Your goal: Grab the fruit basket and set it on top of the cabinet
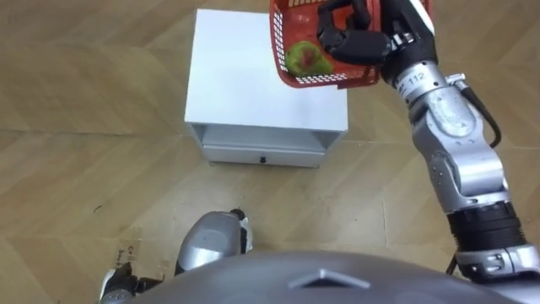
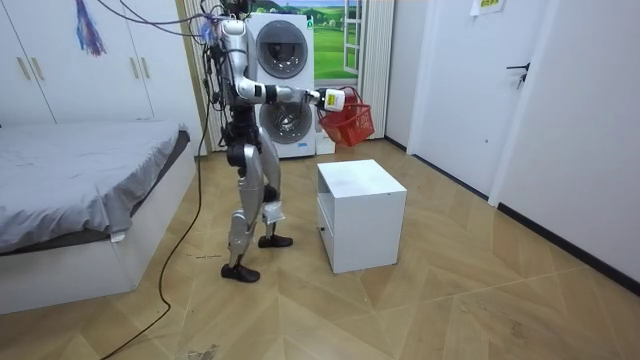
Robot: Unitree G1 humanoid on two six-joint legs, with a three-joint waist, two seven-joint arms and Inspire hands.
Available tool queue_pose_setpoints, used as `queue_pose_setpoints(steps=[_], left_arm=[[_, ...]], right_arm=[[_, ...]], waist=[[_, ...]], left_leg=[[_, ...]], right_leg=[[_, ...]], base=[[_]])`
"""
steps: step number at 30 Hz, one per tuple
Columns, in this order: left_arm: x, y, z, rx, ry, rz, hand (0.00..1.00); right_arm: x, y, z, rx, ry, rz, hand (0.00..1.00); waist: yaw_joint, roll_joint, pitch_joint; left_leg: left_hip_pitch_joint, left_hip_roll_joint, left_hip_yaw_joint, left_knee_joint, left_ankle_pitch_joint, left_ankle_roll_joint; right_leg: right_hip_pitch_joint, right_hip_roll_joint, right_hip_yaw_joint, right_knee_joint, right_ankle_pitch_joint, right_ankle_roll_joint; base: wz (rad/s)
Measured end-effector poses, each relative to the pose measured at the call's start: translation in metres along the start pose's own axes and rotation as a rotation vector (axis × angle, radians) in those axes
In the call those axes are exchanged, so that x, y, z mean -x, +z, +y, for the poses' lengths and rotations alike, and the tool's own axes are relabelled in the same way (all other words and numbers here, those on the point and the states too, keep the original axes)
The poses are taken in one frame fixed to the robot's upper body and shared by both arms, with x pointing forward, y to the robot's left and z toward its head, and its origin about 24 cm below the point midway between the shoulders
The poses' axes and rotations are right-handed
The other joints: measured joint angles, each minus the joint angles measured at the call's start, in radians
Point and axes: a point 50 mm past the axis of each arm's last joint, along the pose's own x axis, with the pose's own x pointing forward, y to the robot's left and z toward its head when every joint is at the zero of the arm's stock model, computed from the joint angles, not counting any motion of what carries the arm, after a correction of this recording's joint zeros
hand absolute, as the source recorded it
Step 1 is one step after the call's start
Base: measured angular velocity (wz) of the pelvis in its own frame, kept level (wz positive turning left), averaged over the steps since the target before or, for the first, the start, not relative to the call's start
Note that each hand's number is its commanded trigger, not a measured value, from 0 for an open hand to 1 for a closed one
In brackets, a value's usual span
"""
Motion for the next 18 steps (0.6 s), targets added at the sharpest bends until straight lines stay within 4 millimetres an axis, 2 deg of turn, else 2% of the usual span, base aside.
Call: queue_pose_setpoints(steps=[2,3,5,6,7,8,9,10,11,12,13,14,15,16,17,18], left_arm=[[0.000,0.003,-0.002,0.003,-0.006,-0.005,0.00],[0.000,0.004,-0.003,0.004,-0.008,-0.007,0.00],[-0.001,0.010,-0.004,0.014,-0.012,-0.018,0.00],[-0.001,0.011,-0.004,0.014,-0.011,-0.018,0.00],[-0.002,0.012,-0.004,0.013,-0.011,-0.014,0.00],[-0.002,0.012,-0.004,0.013,-0.011,-0.013,0.00],[-0.002,0.012,-0.004,0.012,-0.011,-0.013,0.00],[-0.002,0.013,-0.002,0.006,-0.004,-0.016,0.00],[-0.002,0.015,0.001,-0.005,0.003,-0.025,0.00],[-0.003,0.017,0.003,-0.008,0.007,-0.032,0.00],[-0.003,0.019,0.005,-0.012,0.011,-0.041,0.00],[-0.003,0.020,0.006,-0.015,0.014,-0.044,0.00],[-0.003,0.020,0.007,-0.015,0.016,-0.049,0.00],[-0.003,0.021,0.007,-0.014,0.027,-0.058,0.00],[-0.003,0.021,0.007,-0.013,0.036,-0.062,0.00],[-0.003,0.020,0.007,-0.014,0.036,-0.061,0.00]], right_arm=[[-0.001,-0.001,0.006,-0.014,0.026,0.000,1.00],[-0.001,-0.002,0.006,-0.014,0.030,0.004,1.00],[-0.001,-0.006,0.008,-0.015,0.036,0.027,1.00],[-0.001,-0.008,0.008,-0.016,0.036,0.035,1.00],[-0.001,-0.014,0.009,-0.019,0.039,0.059,1.00],[-0.001,-0.017,0.010,-0.021,0.040,0.072,1.00],[0.000,-0.022,0.011,-0.027,0.041,0.095,1.00],[-0.001,-0.027,0.013,-0.042,0.040,0.111,1.00],[-0.001,-0.029,0.016,-0.054,0.043,0.119,1.00],[-0.001,-0.029,0.017,-0.057,0.045,0.119,1.00],[-0.001,-0.030,0.017,-0.063,0.051,0.122,1.00],[-0.001,-0.034,0.017,-0.084,0.051,0.138,1.00],[0.000,-0.036,0.017,-0.090,0.049,0.148,1.00],[0.000,-0.039,0.016,-0.091,0.047,0.165,1.00],[0.001,-0.041,0.016,-0.091,0.046,0.171,1.00],[0.000,-0.041,0.016,-0.093,0.047,0.171,1.00]], waist=[[-0.003,0.000,0.0018],[-0.004,0.001,0.0025],[-0.006,0.008,0.0087],[-0.004,0.008,0.0105],[-0.005,0.012,0.0134],[-0.006,0.015,0.0160],[-0.007,0.029,0.0220],[-0.011,0.040,0.0188],[-0.008,0.042,0.0159],[-0.007,0.041,0.0152],[-0.005,0.041,0.0158],[-0.006,0.042,0.0158],[-0.006,0.044,0.0164],[-0.007,0.042,0.0147],[-0.003,0.042,0.0148],[-0.001,0.041,0.0143]], left_leg=[[-0.005,-0.024,0.003,0.013,-0.019,0.016],[-0.007,-0.030,0.006,0.013,-0.026,0.023],[0.011,-0.048,0.011,0.015,-0.045,0.048],[0.020,-0.057,0.011,0.017,-0.049,0.055],[0.043,-0.072,0.010,0.021,-0.062,0.068],[0.056,-0.078,0.009,0.023,-0.069,0.076],[0.072,-0.082,0.001,0.035,-0.088,0.088],[0.073,-0.081,-0.004,0.043,-0.102,0.098],[0.073,-0.079,-0.014,0.041,-0.108,0.105],[0.074,-0.077,-0.014,0.038,-0.109,0.107],[0.072,-0.074,-0.019,0.035,-0.110,0.110],[0.081,-0.073,-0.031,0.032,-0.109,0.112],[0.086,-0.072,-0.037,0.027,-0.109,0.112],[0.095,-0.072,-0.052,0.016,-0.109,0.112],[0.105,-0.072,-0.061,0.004,-0.109,0.112],[0.110,-0.073,-0.063,-0.002,-0.109,0.112]], right_leg=[[-0.008,-0.034,-0.008,0.053,-0.024,0.021],[-0.022,-0.041,-0.006,0.087,-0.032,0.028],[-0.104,-0.090,0.015,0.303,-0.034,0.036],[-0.124,-0.103,0.030,0.359,-0.025,0.036],[-0.154,-0.123,0.056,0.458,0.003,0.032],[-0.164,-0.130,0.069,0.497,0.021,0.024],[-0.189,-0.135,0.090,0.560,0.071,0.022],[-0.222,-0.136,0.100,0.606,0.112,0.015],[-0.249,-0.132,0.098,0.624,0.118,0.017],[-0.264,-0.131,0.096,0.624,0.110,0.025],[-0.296,-0.116,0.091,0.615,0.082,0.028],[-0.313,-0.096,0.085,0.567,0.052,0.032],[-0.314,-0.082,0.083,0.527,0.042,0.032],[-0.313,-0.059,0.074,0.422,0.034,0.032],[-0.310,-0.038,0.074,0.312,0.036,0.029],[-0.303,-0.029,0.075,0.258,0.041,0.023]], base=[[0.12],[0.14],[0.12],[0.13],[0.11],[0.13],[0.06],[0.03],[0.00],[0.05],[0.12],[0.17],[0.28],[0.30],[0.29],[0.25]])
